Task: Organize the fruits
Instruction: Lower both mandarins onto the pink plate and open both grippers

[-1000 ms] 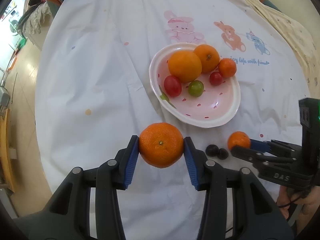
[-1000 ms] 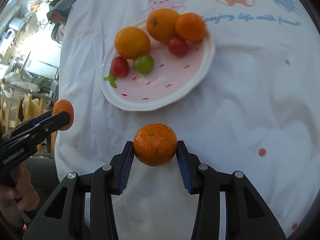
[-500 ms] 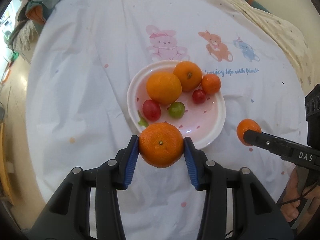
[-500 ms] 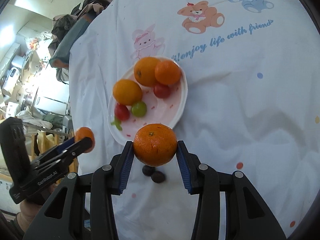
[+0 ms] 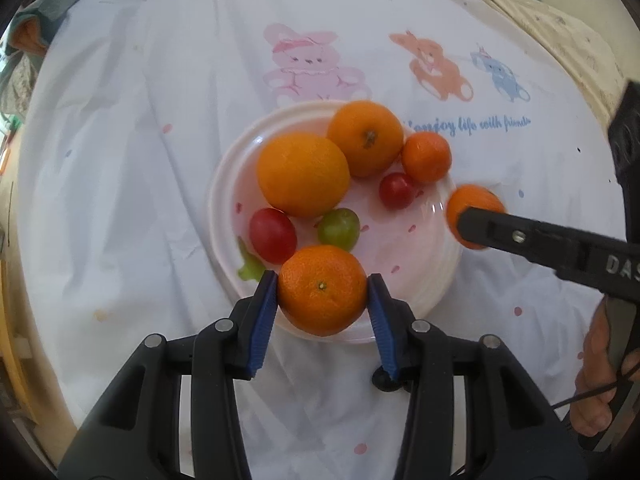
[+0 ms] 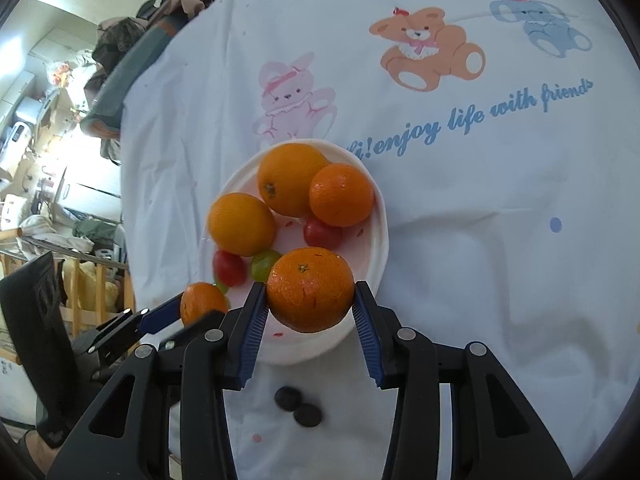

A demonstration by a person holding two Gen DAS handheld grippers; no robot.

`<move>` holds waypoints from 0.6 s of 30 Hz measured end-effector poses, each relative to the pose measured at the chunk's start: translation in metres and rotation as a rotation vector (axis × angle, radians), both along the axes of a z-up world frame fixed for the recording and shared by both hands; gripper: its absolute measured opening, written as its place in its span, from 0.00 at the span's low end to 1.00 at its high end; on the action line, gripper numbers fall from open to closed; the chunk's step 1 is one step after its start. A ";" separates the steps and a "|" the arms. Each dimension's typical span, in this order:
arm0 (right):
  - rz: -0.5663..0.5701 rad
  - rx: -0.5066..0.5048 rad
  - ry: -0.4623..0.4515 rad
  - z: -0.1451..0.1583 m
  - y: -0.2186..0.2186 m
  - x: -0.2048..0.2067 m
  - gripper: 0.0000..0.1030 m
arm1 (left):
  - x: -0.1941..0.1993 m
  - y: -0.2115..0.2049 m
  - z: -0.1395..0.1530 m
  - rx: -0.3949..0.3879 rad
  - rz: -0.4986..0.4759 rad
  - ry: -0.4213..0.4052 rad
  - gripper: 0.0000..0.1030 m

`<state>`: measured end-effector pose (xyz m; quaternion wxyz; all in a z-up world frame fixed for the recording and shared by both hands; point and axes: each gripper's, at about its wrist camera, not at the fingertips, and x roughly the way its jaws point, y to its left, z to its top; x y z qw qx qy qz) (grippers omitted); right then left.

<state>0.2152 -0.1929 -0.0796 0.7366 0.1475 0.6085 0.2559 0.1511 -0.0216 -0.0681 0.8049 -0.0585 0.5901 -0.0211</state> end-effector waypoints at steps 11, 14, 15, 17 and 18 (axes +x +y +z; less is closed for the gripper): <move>-0.009 0.002 0.057 -0.022 0.002 0.004 0.45 | 0.004 -0.015 -0.007 0.006 -0.056 0.014 0.40; -0.017 0.012 0.062 -0.022 0.000 0.003 0.46 | 0.004 -0.013 -0.011 -0.008 -0.046 0.035 0.40; -0.019 0.011 0.061 -0.022 0.000 0.003 0.46 | 0.004 -0.012 -0.012 -0.009 -0.046 0.040 0.40; -0.021 0.006 0.056 -0.021 0.000 0.002 0.46 | 0.003 -0.011 -0.014 -0.012 -0.046 0.046 0.40; -0.018 0.003 0.053 -0.021 0.001 0.002 0.46 | 0.003 -0.010 -0.014 -0.013 -0.045 0.049 0.40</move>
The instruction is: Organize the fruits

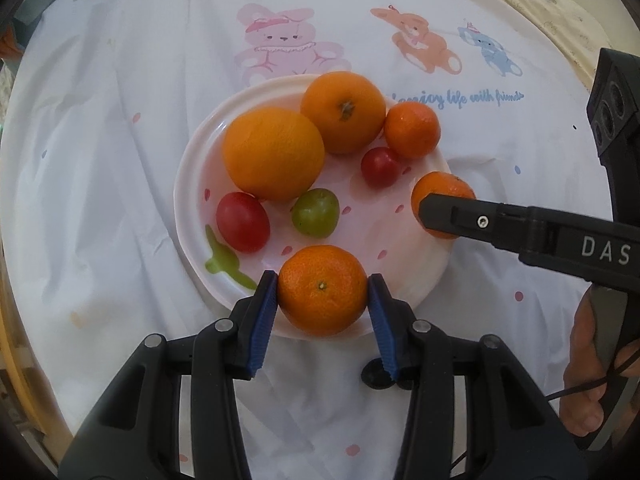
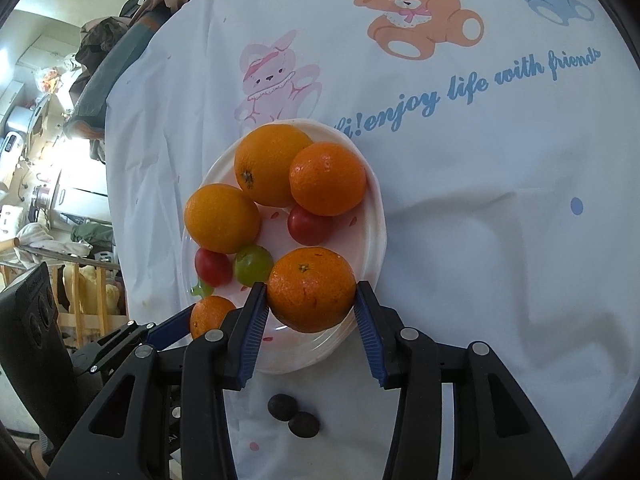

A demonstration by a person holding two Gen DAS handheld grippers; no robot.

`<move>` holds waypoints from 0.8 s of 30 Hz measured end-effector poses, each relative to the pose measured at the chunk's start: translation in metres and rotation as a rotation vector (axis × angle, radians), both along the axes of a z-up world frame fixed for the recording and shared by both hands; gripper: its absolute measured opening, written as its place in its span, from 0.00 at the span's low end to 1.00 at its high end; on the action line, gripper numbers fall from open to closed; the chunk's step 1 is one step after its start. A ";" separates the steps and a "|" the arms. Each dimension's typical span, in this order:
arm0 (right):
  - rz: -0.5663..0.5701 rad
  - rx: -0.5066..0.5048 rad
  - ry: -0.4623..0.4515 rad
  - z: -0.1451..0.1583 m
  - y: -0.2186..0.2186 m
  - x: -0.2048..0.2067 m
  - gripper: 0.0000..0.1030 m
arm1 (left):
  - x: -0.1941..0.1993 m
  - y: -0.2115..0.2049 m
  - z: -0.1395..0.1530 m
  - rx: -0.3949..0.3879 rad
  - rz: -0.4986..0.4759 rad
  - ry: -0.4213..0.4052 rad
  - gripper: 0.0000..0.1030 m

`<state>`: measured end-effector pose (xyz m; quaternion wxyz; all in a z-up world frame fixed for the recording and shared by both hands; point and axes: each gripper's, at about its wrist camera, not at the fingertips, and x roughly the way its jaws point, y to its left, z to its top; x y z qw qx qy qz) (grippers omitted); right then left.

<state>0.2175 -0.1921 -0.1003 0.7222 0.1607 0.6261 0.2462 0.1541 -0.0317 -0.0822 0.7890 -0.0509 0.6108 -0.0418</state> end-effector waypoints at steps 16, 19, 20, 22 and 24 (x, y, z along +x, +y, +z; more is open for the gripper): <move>-0.058 0.081 -0.008 0.013 -0.010 0.002 0.67 | -0.006 0.008 0.007 -0.034 0.029 -0.011 0.75; -0.061 0.076 -0.027 0.020 -0.012 0.001 0.67 | -0.011 0.013 0.012 -0.036 0.041 -0.017 0.75; -0.064 0.077 -0.032 0.023 -0.014 0.000 0.67 | -0.013 0.015 0.013 -0.034 0.045 -0.019 0.75; -0.073 0.073 -0.044 0.028 -0.017 -0.004 0.67 | -0.017 0.020 0.017 -0.034 0.058 -0.024 0.75; -0.088 0.048 -0.065 0.034 -0.022 -0.010 0.67 | -0.023 0.025 0.021 -0.041 0.071 -0.031 0.75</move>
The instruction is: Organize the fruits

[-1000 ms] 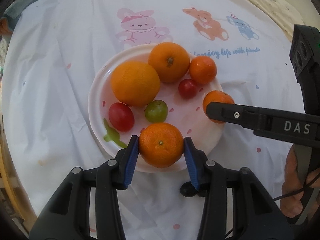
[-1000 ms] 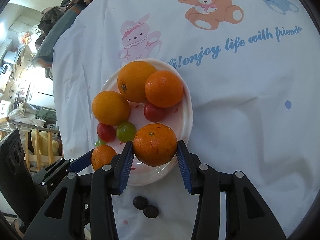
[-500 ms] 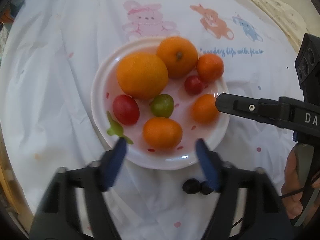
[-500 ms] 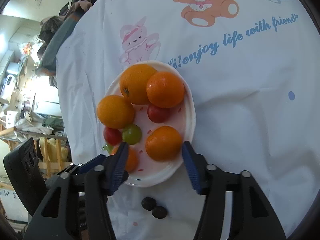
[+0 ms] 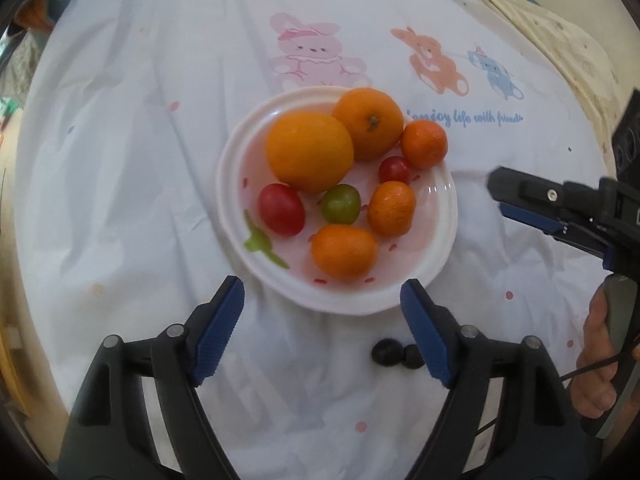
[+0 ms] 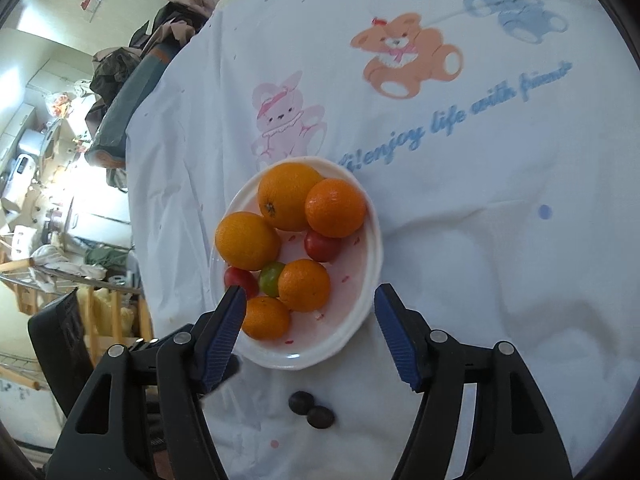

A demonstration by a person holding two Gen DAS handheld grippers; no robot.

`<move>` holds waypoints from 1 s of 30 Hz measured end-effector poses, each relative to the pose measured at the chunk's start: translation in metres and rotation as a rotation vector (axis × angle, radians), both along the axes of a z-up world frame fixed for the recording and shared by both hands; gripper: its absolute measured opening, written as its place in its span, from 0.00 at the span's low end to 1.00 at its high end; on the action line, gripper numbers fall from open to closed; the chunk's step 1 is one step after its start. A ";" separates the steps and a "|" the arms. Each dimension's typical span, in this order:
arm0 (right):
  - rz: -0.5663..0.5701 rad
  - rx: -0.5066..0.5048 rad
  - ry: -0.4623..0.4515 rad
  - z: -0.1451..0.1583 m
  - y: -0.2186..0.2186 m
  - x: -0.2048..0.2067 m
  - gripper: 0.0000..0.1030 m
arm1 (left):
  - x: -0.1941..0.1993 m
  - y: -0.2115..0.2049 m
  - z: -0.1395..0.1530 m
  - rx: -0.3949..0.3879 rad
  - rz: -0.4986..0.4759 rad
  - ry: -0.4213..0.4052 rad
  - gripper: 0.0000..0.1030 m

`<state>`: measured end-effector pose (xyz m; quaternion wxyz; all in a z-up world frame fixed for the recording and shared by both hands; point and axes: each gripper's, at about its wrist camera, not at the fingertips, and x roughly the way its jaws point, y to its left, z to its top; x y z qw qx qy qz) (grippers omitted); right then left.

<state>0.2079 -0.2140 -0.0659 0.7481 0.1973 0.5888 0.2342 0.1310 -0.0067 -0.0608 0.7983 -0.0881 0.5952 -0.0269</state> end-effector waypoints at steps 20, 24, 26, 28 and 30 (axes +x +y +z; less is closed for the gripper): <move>-0.105 -0.057 0.070 0.002 -0.051 -0.062 0.67 | -0.024 -0.051 -0.049 0.012 -0.156 0.135 0.44; -0.104 -0.061 0.074 0.000 -0.050 -0.061 0.67 | -0.022 -0.063 -0.048 0.031 -0.204 0.105 0.42; -0.102 -0.060 0.077 -0.002 -0.050 -0.060 0.67 | -0.019 -0.064 -0.050 0.014 -0.205 0.106 0.36; -0.097 -0.065 0.081 -0.003 -0.048 -0.060 0.67 | -0.015 -0.063 -0.051 -0.021 -0.198 0.110 0.33; -0.091 -0.071 0.082 -0.003 -0.047 -0.060 0.67 | -0.012 -0.061 -0.053 -0.043 -0.182 0.122 0.33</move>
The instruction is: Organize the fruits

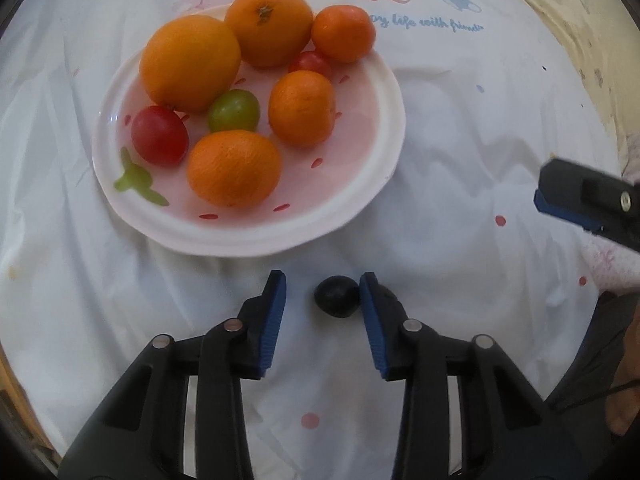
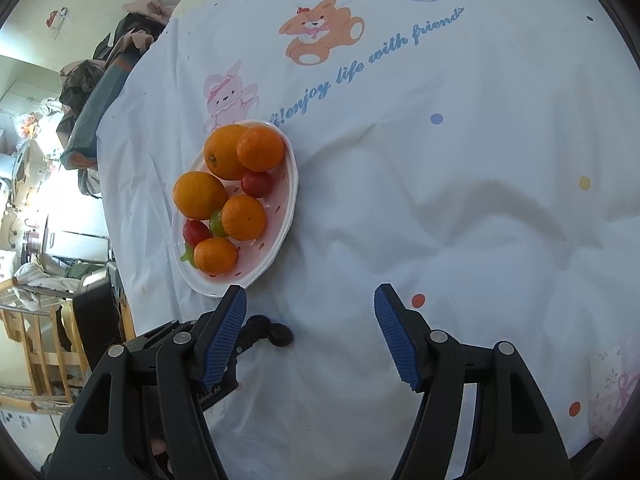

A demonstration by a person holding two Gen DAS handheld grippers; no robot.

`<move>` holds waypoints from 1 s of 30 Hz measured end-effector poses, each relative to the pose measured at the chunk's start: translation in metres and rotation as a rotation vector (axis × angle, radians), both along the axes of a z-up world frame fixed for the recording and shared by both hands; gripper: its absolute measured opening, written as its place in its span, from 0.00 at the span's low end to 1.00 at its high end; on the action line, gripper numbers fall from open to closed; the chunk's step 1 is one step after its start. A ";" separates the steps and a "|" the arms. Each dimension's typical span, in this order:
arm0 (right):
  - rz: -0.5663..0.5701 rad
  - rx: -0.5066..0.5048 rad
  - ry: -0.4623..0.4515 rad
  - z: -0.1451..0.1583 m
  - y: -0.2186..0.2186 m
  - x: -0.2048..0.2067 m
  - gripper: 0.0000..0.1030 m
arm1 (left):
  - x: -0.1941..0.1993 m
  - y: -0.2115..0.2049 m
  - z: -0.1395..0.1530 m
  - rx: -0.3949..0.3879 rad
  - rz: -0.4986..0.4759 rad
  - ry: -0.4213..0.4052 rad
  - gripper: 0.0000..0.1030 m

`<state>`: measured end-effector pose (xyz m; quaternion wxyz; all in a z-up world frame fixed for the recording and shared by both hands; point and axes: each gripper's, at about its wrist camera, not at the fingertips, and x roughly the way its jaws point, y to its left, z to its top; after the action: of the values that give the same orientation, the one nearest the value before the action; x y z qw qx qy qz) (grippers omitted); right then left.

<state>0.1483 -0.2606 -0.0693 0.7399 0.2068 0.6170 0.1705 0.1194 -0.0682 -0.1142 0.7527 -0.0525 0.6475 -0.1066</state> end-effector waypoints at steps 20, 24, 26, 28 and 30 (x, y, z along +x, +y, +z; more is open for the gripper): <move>0.014 -0.029 0.001 -0.003 0.006 0.002 0.67 | -0.011 0.028 0.009 -0.073 0.040 0.130 0.13; 0.029 -0.018 0.006 -0.004 0.011 0.002 0.67 | -0.022 0.055 0.052 -0.046 0.095 0.055 0.01; 0.057 -0.012 0.020 -0.008 0.018 0.001 0.67 | -0.026 0.067 0.070 -0.033 0.111 0.000 0.01; 0.086 -0.018 0.026 -0.010 0.027 -0.001 0.67 | -0.029 0.075 0.073 -0.045 0.132 -0.007 0.01; 0.107 -0.034 0.021 -0.011 0.035 -0.003 0.67 | -0.030 0.084 0.067 -0.061 0.163 0.002 0.02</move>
<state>0.1455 -0.2257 -0.0799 0.7265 0.1625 0.6379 0.1971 0.0899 0.0160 -0.0469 0.7564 -0.1280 0.6381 -0.0646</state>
